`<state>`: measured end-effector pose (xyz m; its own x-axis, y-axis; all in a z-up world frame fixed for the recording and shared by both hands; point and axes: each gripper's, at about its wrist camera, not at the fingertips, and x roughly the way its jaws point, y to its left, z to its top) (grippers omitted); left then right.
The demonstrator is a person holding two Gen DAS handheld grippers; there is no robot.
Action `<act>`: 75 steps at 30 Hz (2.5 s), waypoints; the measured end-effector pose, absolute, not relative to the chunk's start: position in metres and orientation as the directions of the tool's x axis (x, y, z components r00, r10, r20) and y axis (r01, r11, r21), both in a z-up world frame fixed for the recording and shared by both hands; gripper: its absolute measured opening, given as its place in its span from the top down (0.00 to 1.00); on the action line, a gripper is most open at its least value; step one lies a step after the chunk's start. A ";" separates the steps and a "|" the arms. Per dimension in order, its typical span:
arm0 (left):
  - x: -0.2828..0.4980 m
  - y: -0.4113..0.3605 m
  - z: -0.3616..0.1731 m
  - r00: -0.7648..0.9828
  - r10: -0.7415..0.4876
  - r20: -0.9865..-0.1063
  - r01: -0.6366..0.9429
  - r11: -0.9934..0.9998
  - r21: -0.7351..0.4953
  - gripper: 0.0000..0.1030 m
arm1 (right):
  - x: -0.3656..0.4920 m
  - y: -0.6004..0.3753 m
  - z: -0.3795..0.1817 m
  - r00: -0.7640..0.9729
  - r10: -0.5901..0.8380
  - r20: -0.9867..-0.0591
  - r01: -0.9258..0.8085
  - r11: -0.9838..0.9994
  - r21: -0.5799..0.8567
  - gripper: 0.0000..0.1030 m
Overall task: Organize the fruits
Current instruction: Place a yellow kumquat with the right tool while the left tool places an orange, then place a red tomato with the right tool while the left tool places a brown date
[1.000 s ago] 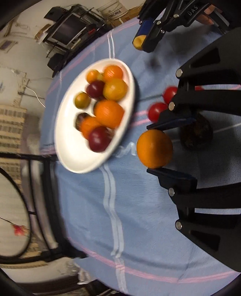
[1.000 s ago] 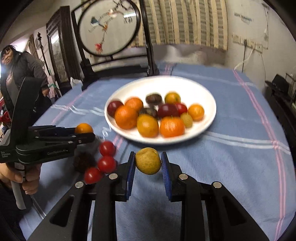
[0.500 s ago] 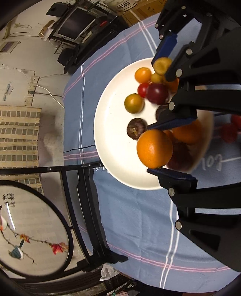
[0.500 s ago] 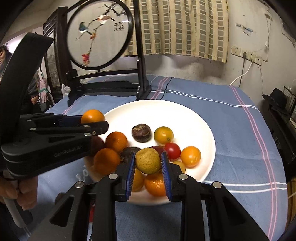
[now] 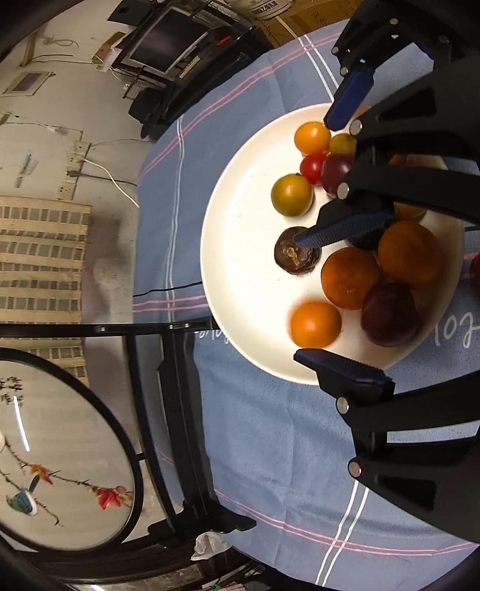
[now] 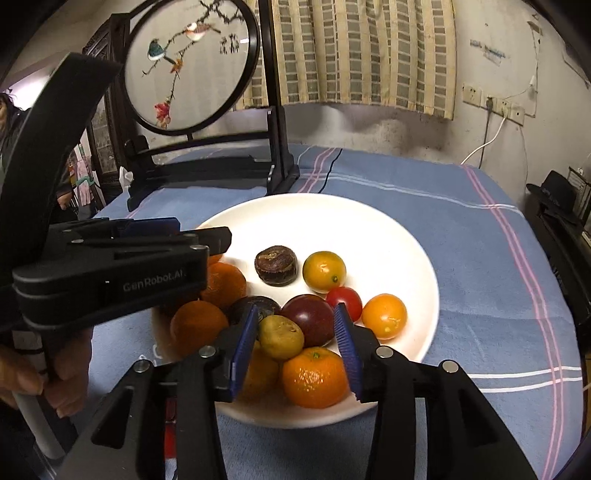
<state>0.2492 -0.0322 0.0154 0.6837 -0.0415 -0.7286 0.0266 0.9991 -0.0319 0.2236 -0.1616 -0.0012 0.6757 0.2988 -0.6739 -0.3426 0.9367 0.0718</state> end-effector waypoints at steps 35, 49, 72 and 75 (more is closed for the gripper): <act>0.095 0.018 0.033 0.757 -0.026 -0.653 0.021 1.000 -0.016 0.29 | 0.094 -0.130 -0.015 0.546 0.381 -0.746 -0.485 0.870 0.090 0.44; 0.084 0.068 -0.006 0.711 -0.048 -0.702 -0.027 0.995 -0.095 0.24 | 0.102 -0.077 -0.043 0.485 0.321 -0.813 -0.531 0.847 0.018 0.71; 0.092 -0.016 -0.046 0.591 -0.146 -0.794 0.202 0.979 -0.030 0.58 | 0.092 -0.170 -0.024 0.543 0.401 -0.738 -0.430 0.887 0.165 0.71; 0.091 -0.023 -0.044 0.588 -0.147 -0.795 0.234 0.972 -0.006 0.58 | 0.092 -0.173 -0.017 0.552 0.407 -0.728 -0.435 0.885 0.165 0.71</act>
<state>0.0910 -0.0228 -0.0439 0.5883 -0.1468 -0.7952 0.2345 0.9721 -0.0061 0.0919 -0.1729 -0.0167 0.5517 0.4068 -0.7281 -0.4349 0.8852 0.1650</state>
